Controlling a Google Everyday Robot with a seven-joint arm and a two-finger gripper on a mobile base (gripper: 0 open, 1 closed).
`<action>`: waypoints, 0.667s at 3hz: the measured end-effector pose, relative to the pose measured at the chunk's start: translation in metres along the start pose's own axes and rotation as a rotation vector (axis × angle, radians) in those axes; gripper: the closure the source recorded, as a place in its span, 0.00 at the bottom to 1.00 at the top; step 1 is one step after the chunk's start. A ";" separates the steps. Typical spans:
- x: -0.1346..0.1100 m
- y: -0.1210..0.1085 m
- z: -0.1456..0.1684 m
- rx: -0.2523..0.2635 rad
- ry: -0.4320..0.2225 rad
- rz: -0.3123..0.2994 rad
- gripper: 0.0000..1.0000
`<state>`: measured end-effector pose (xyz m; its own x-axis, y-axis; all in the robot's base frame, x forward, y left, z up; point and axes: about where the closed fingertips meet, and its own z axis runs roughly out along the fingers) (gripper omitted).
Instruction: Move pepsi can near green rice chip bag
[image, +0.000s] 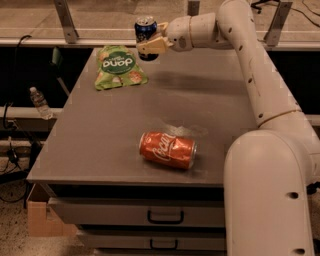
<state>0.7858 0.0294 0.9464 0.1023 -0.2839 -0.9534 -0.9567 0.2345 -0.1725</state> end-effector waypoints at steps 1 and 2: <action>0.028 0.006 0.011 -0.006 0.100 -0.002 1.00; 0.055 0.011 0.018 -0.008 0.167 0.010 1.00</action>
Offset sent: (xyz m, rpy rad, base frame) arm -0.0051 -0.0046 -0.0894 -0.2324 0.0780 -0.0541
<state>0.7856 0.0331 0.8880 0.0466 -0.4321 -0.9006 -0.9596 0.2311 -0.1605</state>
